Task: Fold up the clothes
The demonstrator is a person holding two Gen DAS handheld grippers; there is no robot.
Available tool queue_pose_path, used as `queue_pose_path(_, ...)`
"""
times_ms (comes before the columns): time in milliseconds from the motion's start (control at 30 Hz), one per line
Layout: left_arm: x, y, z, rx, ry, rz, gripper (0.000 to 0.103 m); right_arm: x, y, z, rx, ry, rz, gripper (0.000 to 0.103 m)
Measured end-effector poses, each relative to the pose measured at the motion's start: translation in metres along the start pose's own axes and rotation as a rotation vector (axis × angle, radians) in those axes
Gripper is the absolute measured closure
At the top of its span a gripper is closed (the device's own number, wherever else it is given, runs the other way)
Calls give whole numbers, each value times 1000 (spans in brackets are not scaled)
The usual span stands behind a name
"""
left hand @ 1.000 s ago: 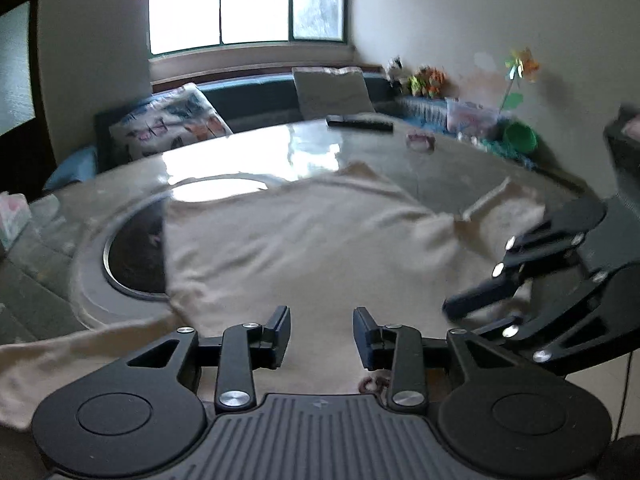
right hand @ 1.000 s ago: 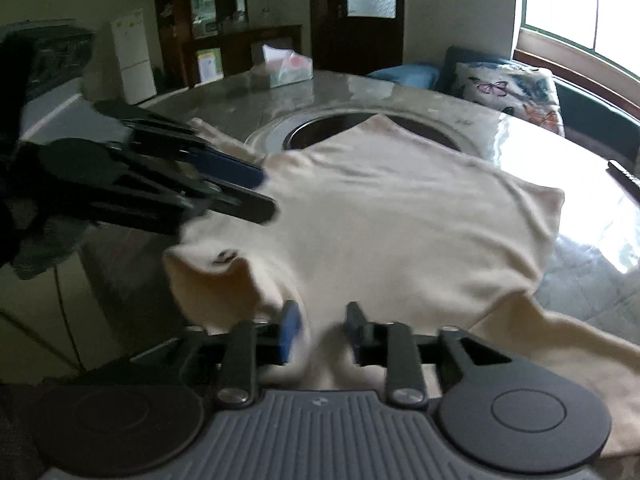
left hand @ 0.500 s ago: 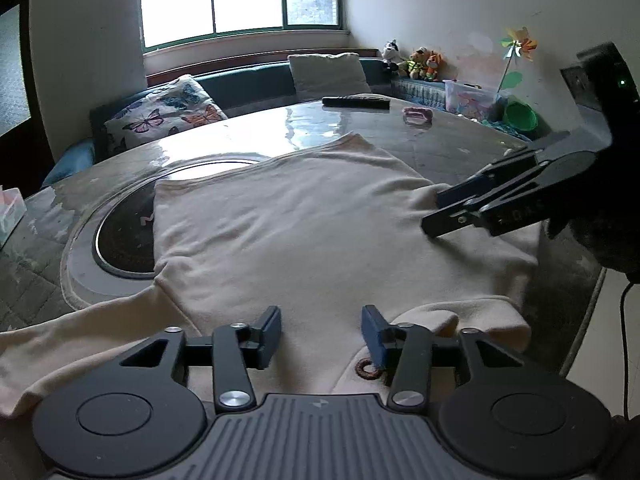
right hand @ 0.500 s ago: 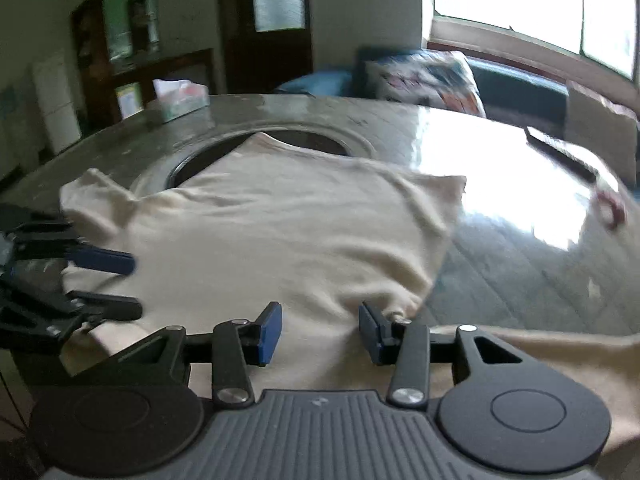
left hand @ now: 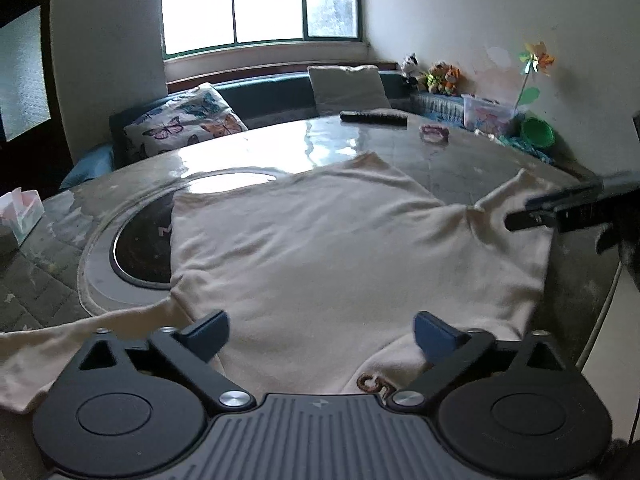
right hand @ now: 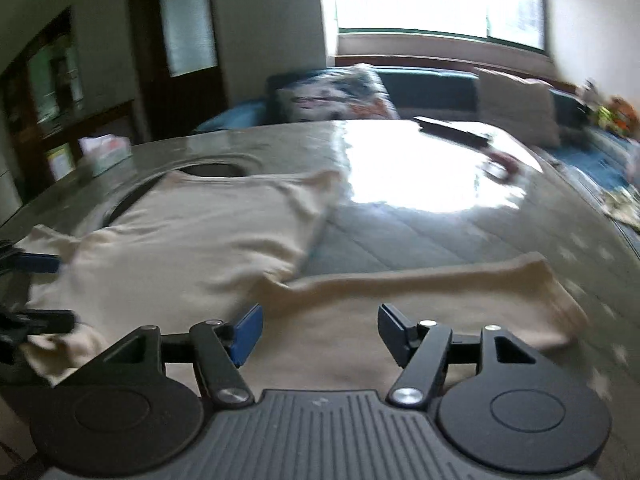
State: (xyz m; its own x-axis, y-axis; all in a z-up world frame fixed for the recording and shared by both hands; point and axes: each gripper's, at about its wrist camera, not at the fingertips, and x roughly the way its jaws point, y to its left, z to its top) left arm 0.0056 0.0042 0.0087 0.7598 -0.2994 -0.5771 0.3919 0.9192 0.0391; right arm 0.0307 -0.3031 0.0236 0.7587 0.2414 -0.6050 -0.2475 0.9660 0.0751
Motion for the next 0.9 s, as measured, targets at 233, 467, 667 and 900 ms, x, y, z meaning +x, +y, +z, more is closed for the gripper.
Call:
queue_pose_path(233,-4,-2,12,-16,-25,18,0,-7,-43,-14,111,2,-128,37)
queue_pose_path(467,-1,-8,21,-37,-32,22,0,-9,-80,-19,188,-11,-248,35)
queue_pose_path(667,12,-17,27,-47,2,29,0,-11,-105,-22,269,-35,-310,38)
queue_pose_path(900,29,-37,34,-21,42,35,0,-3,-114,-18,293,-58,-347,75)
